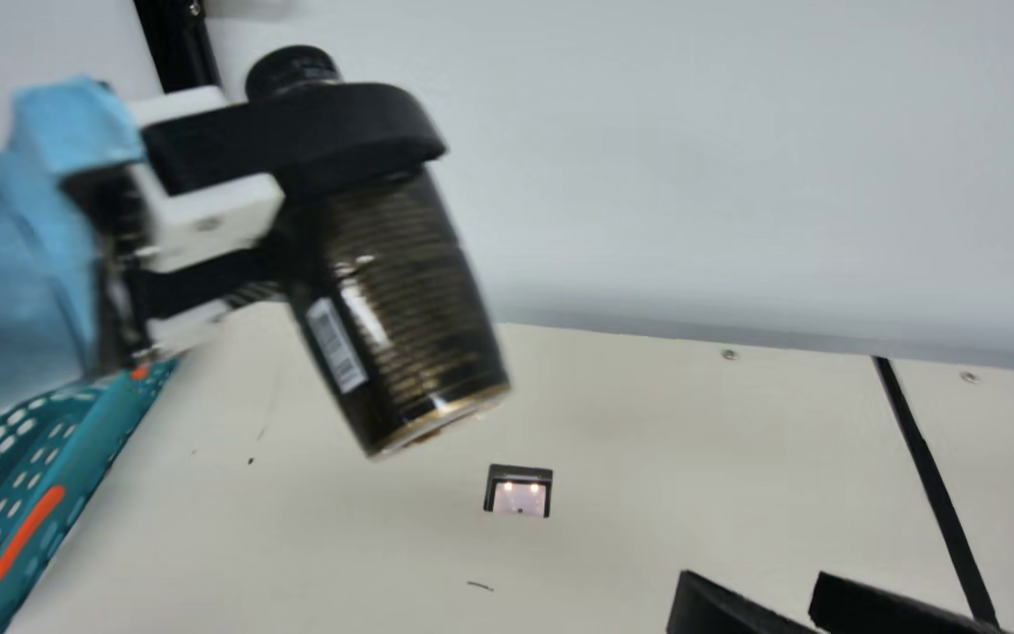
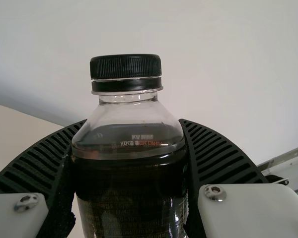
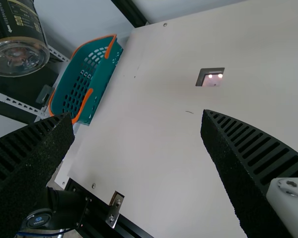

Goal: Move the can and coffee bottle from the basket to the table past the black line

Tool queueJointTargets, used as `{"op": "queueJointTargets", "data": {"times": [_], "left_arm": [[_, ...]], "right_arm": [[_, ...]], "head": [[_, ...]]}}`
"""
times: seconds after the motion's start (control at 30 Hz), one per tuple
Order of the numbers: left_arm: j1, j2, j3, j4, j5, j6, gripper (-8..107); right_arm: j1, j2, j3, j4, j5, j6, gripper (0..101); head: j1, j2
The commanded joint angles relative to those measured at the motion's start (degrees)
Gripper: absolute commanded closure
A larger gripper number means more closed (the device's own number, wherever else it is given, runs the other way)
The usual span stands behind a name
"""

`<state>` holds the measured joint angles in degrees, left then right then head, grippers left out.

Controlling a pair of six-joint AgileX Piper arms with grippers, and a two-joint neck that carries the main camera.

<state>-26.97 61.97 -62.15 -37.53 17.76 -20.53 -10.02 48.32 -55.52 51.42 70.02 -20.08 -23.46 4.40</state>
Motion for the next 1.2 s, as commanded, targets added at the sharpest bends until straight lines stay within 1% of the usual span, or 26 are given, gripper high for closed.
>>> {"op": "queueJointTargets", "data": {"times": [0.0,0.3,0.67,0.87,1.03,1.17], "left_arm": [[0.0,0.0,0.0,0.0,0.0,0.0,89],[0.0,0.0,0.0,0.0,0.0,0.0,89],[0.0,0.0,0.0,0.0,0.0,0.0,89],[0.26,1.0,-0.46,-1.37,0.08,0.46,89],[-0.71,2.91,-1.94,-0.79,-0.9,-2.37,89],[-2.52,4.63,-3.85,1.39,-1.97,-6.08,89]], "right_arm": [[0.0,0.0,0.0,0.0,0.0,0.0,0],[0.0,0.0,0.0,0.0,0.0,0.0,0],[0.0,0.0,0.0,0.0,0.0,0.0,0],[0.0,0.0,0.0,0.0,0.0,0.0,0],[0.0,0.0,0.0,0.0,0.0,0.0,0],[0.0,0.0,0.0,0.0,0.0,0.0,0]], "head": [[-1.52,-2.07],[-1.54,-9.04],[-1.54,-9.04],[-1.54,-9.04],[-1.54,-9.04],[-1.54,-9.04]]}}
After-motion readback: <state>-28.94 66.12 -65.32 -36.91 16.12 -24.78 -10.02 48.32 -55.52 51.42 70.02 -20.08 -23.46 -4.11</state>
